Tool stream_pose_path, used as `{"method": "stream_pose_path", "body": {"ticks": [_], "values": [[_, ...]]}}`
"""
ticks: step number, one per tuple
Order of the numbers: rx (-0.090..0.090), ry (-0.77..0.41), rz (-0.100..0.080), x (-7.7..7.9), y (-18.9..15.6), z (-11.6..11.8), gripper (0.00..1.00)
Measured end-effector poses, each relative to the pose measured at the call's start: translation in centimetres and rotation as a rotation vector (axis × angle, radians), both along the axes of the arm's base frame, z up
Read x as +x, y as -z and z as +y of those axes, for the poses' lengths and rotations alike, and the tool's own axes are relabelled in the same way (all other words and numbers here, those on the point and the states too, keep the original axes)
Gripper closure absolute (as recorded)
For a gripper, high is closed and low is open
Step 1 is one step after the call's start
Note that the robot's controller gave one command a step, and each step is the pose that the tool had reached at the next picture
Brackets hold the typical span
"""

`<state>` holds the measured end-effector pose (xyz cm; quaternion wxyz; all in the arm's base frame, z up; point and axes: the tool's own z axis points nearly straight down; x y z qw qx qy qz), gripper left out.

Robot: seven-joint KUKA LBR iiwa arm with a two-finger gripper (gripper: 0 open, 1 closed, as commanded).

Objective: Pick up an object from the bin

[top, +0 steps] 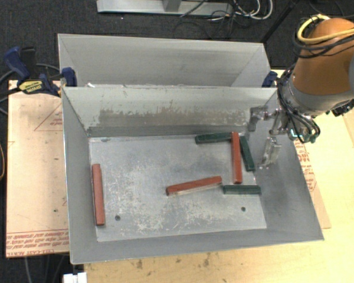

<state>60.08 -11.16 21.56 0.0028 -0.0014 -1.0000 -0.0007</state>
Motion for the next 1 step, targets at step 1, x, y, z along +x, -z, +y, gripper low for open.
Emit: {"method": "stream_pose_path", "body": {"ticks": [1], "values": [[0.003,-0.150,0.001,-1.76,15.04,9.69,0.00]]}}
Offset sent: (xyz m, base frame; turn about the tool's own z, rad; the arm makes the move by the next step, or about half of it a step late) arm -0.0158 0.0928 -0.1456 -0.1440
